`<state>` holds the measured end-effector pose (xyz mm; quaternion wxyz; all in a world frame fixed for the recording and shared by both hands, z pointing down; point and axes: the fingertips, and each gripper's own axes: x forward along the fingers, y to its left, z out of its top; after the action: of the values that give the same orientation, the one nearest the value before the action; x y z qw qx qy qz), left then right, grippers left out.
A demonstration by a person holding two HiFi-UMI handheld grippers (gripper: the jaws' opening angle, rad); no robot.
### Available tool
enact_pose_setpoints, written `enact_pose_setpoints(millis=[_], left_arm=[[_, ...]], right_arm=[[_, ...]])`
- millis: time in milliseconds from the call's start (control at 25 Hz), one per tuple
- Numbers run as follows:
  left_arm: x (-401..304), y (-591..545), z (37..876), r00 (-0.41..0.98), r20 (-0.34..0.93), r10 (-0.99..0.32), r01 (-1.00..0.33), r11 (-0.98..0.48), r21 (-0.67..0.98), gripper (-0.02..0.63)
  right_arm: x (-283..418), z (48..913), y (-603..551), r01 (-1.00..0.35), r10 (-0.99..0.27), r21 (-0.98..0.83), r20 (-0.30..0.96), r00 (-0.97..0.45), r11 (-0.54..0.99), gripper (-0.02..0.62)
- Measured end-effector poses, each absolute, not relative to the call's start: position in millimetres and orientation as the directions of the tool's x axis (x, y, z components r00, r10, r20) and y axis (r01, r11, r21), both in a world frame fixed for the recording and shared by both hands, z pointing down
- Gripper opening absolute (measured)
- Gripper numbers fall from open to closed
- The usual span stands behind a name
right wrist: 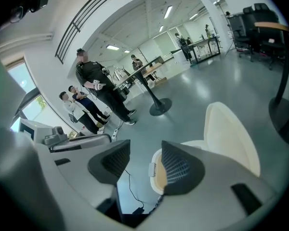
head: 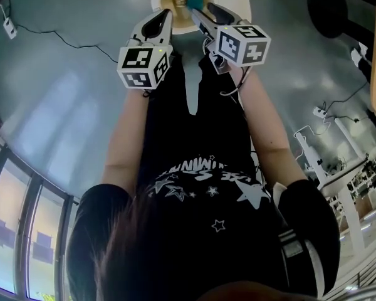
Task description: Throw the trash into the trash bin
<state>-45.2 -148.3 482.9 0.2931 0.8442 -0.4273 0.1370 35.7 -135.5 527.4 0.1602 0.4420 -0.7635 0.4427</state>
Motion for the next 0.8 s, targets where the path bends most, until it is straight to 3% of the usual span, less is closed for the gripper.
enact_pose_setpoints(millis=[320, 800], left_arm=[[-50.6, -153.3, 462.6, 0.605, 0.451, -0.656, -0.796, -0.484, 0.364, 0.011], [-80.4, -166.4, 430.4, 0.608, 0.398, -0.687, -0.793, -0.501, 0.348, 0.011]], right_arm=[[26.6, 504.6, -146.1, -0.784, -0.562, -0.591, 0.589, -0.58, 0.19, 0.114], [11.7, 465.4, -170.6, -0.793, -0.625, -0.576, 0.549, -0.556, 0.2, 0.042]])
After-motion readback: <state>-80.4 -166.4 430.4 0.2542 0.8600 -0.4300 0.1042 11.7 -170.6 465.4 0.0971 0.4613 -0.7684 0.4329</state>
